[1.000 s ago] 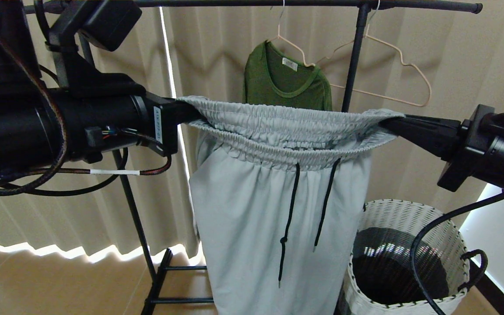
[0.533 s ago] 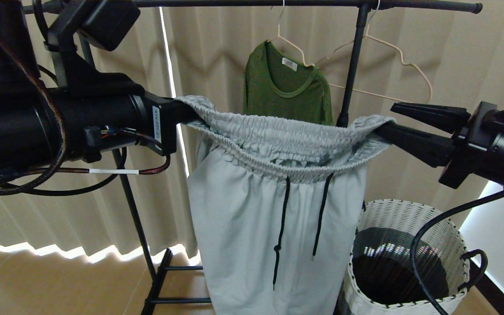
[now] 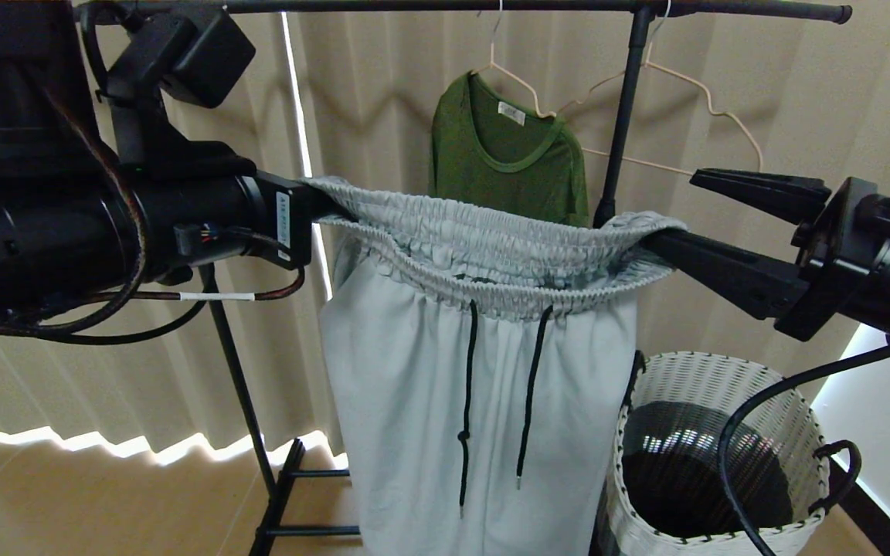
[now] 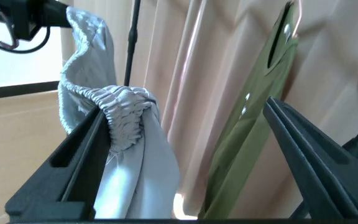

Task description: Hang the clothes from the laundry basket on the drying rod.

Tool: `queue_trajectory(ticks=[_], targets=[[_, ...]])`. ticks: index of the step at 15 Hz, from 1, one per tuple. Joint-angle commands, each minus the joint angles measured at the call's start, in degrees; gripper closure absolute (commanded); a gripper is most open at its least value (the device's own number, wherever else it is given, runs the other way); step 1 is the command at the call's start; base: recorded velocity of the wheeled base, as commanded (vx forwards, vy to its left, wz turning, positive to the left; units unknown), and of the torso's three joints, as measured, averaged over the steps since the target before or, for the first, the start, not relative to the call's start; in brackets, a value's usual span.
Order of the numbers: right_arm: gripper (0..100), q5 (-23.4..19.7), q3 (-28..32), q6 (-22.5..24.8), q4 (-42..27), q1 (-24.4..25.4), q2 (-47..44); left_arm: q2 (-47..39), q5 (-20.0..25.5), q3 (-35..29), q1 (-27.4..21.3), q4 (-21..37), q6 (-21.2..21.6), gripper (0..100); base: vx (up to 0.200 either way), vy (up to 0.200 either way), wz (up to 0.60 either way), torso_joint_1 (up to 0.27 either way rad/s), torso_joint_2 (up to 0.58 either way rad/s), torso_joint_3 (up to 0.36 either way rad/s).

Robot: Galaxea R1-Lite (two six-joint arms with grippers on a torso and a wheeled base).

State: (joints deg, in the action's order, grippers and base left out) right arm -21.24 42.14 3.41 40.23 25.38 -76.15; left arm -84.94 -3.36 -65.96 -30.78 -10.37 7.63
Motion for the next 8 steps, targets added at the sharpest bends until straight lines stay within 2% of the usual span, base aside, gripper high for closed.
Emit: queue_trajectory(ticks=[1,5,8], targets=[[0,-0.03,-0.13,0.01,0.02,0.28,0.04,-0.57,-0.68,-0.22,0.2,0.0,0.1,100,0.0,0.0,0.0,0.0,0.0,0.0],[0,-0.21,-0.39,0.01,-0.15,0.46,1.01,-1.63,-1.29,-0.31,4.24,-0.08,1.51,100,0.0,0.0,0.0,0.0,0.0,0.0],[0,-0.39,-0.83,0.01,-0.06,0.63,1.18,-2.07,-1.29,-0.31,4.77,-0.08,1.51,100,0.0,0.0,0.0,0.0,0.0,0.0]])
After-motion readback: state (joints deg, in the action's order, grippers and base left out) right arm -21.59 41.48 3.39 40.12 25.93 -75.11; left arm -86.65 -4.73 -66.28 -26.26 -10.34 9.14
